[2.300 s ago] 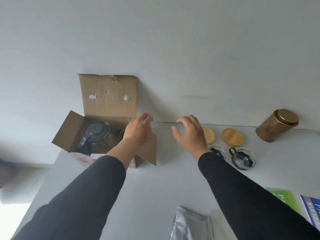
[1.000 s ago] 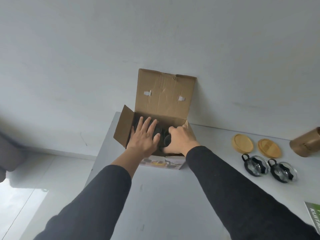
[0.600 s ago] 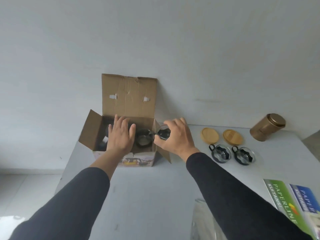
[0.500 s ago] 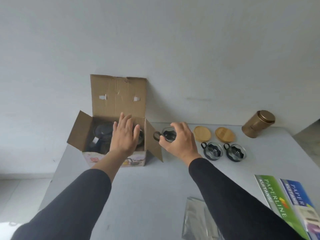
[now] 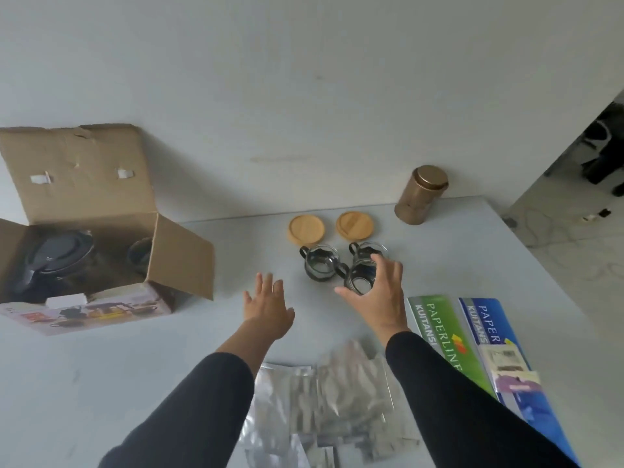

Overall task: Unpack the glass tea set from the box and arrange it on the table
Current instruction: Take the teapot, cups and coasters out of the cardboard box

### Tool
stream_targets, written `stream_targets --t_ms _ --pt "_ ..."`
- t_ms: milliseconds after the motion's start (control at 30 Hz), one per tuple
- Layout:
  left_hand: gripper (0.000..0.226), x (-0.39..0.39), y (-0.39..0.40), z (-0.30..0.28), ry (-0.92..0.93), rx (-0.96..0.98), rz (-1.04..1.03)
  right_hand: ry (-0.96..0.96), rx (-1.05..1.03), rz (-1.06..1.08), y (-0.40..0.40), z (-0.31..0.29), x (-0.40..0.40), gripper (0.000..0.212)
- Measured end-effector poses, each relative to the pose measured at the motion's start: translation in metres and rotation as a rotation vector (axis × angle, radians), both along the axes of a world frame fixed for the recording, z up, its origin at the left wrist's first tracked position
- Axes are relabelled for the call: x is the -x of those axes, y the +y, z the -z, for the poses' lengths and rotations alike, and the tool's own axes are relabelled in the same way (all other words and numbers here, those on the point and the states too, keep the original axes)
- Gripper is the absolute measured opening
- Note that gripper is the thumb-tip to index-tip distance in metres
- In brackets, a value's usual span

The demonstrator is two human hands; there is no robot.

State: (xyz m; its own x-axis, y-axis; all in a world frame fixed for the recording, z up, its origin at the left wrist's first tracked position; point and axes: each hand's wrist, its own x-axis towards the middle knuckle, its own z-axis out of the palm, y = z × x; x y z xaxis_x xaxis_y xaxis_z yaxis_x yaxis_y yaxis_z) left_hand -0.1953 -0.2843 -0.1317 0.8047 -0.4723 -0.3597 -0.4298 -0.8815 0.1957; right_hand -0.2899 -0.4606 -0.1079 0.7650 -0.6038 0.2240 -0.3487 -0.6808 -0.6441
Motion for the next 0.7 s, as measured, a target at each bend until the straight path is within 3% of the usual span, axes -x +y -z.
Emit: stream_targets --t_ms 200,700 --pt "0.088 0.013 -0.042 0.034 0.116 -0.083 -0.092 0.016 -0.062 -0.036 -0.046 0.028 0.016 0.095" --pt "0.085 0.017 -0.055 0.038 0.140 -0.156 -0.142 0.092 -0.114 -0.127 -0.069 0.066 0.012 0.102"
